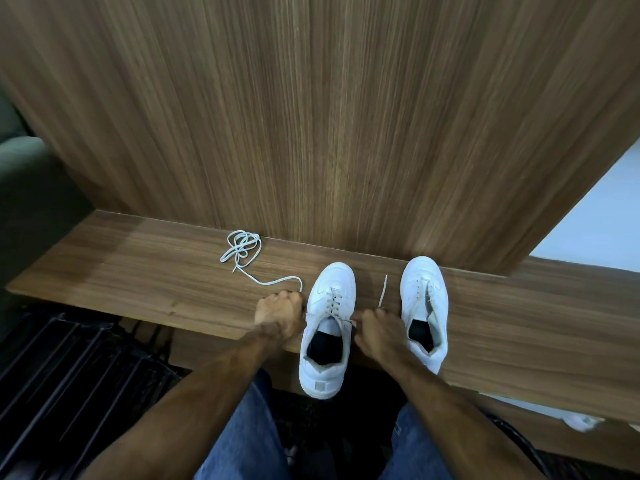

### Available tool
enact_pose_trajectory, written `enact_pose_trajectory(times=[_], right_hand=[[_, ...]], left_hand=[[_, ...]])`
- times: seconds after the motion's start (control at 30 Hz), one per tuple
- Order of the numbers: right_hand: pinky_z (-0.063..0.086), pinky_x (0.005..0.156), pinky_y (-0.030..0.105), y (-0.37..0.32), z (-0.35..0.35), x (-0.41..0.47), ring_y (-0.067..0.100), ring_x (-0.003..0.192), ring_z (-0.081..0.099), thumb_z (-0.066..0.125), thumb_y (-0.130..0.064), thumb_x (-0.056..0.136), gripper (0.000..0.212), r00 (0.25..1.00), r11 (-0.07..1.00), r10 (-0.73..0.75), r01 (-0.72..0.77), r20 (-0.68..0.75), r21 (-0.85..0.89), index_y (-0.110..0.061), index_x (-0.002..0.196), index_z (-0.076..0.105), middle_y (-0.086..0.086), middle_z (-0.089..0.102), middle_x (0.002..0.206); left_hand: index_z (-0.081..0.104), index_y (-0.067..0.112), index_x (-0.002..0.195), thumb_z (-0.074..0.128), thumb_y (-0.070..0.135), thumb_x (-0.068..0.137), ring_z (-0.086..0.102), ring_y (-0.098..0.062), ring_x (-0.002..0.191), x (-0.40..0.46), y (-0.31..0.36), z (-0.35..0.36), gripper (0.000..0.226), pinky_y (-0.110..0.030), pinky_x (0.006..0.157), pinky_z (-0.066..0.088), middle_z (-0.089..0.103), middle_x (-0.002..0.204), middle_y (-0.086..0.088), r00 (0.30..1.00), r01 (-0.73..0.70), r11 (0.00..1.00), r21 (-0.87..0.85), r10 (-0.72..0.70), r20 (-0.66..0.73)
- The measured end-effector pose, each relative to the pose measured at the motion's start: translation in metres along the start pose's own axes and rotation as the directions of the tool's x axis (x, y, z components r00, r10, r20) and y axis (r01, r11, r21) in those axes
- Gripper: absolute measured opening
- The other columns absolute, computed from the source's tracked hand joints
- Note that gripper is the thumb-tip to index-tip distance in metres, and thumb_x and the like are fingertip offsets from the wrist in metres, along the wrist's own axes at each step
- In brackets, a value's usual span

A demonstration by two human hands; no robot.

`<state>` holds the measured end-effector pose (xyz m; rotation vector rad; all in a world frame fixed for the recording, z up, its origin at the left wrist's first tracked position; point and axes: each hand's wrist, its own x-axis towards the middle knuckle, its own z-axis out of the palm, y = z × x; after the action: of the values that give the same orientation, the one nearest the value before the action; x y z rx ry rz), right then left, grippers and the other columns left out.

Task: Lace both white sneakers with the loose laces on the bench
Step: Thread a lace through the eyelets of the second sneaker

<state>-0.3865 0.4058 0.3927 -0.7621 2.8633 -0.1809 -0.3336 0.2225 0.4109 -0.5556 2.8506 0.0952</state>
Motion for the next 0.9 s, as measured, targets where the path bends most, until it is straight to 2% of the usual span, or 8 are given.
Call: enact_pose_trajectory(times=[0.2,0.3,0.33,0.4,0.47,0.57,0.73,0.9], right_hand=[[0.047,0.080,0.033,0.000,-0.005,0.002,0.033,0.103,0.062,0.052,-0.024,0.086,0.021,0.998,0.999,0.021,-0.023,0.051,0.046,-0.020,0.101,0.066,0.007,0.069,0.107],[0.055,0.073,0.033,0.007,-0.009,0.009,0.028,0.082,0.069,0.053,-0.014,0.089,0.018,0.974,0.884,0.084,-0.171,0.212,0.436,-0.018,0.092,0.071,0.007,0.072,0.083],[0.057,0.073,0.037,0.011,-0.012,0.012,0.026,0.071,0.069,0.053,-0.010,0.093,0.018,0.959,0.784,0.084,-0.231,0.270,0.577,-0.015,0.092,0.070,0.007,0.069,0.072],[0.054,0.072,0.036,0.016,-0.027,0.016,0.018,0.060,0.061,0.052,-0.006,0.095,0.016,0.971,0.639,0.051,-0.210,0.232,0.740,-0.009,0.096,0.068,0.003,0.063,0.059],[0.049,0.063,0.027,0.014,-0.049,0.017,0.014,0.061,0.058,0.051,-0.004,0.096,0.018,0.989,0.565,0.009,-0.125,0.146,0.816,-0.010,0.103,0.067,0.002,0.063,0.061],[0.045,0.059,0.016,0.000,-0.085,0.016,0.005,0.057,0.059,0.050,0.000,0.096,0.020,0.997,0.437,-0.079,0.027,0.009,0.899,-0.012,0.103,0.065,0.007,0.063,0.067],[0.042,0.051,0.018,-0.015,-0.119,0.025,0.008,0.052,0.054,0.051,-0.001,0.096,0.019,0.985,0.301,-0.096,0.165,-0.142,0.939,-0.007,0.108,0.065,0.005,0.059,0.063],[0.047,0.055,0.029,-0.014,-0.115,0.031,0.017,0.057,0.057,0.055,-0.024,0.097,0.022,0.990,0.209,0.122,0.042,-0.068,0.977,-0.009,0.089,0.069,0.002,0.062,0.059]], left_hand=[[0.055,0.016,0.124,0.049,0.038,0.094,0.054,-0.028,0.121,0.000,-0.003,0.001,0.039,-0.036,0.100,0.040,0.057,0.130,-0.010,1.000,-0.027,1.000,0.014,0.027,0.006],[0.066,0.024,0.089,0.053,0.037,0.089,0.059,-0.023,0.106,0.008,-0.013,-0.005,0.017,-0.034,0.095,0.041,0.067,0.108,-0.006,0.996,-0.024,0.967,-0.252,0.044,0.075],[0.063,0.022,0.077,0.056,0.032,0.089,0.061,-0.022,0.090,0.012,-0.014,-0.008,0.017,-0.032,0.084,0.044,0.067,0.095,-0.007,0.989,0.026,0.888,-0.459,0.045,0.143],[0.060,0.014,0.072,0.057,0.023,0.092,0.053,-0.018,0.059,0.015,-0.012,-0.018,0.022,-0.028,0.066,0.048,0.057,0.073,-0.011,0.967,0.160,0.593,-0.789,0.068,0.247],[0.061,0.008,0.075,0.056,0.025,0.095,0.047,-0.013,0.046,0.016,-0.004,-0.033,0.027,-0.024,0.057,0.051,0.047,0.057,-0.005,0.963,0.224,0.343,-0.912,0.069,0.262],[0.065,0.010,0.081,0.054,0.028,0.097,0.036,-0.008,0.040,0.014,0.017,-0.055,0.027,-0.027,0.059,0.050,0.036,0.050,0.003,0.954,0.231,0.173,-0.957,0.151,0.258],[0.064,0.019,0.080,0.046,0.037,0.095,0.033,-0.008,0.038,0.004,0.046,-0.094,0.030,-0.033,0.063,0.058,0.045,0.052,0.002,0.931,0.202,0.234,-0.951,0.255,0.261],[0.065,0.012,0.074,0.051,0.051,0.093,0.046,-0.015,0.043,-0.001,0.050,-0.121,0.046,-0.025,0.053,0.050,0.051,0.055,-0.003,0.962,0.075,0.340,-0.937,0.222,0.158]])
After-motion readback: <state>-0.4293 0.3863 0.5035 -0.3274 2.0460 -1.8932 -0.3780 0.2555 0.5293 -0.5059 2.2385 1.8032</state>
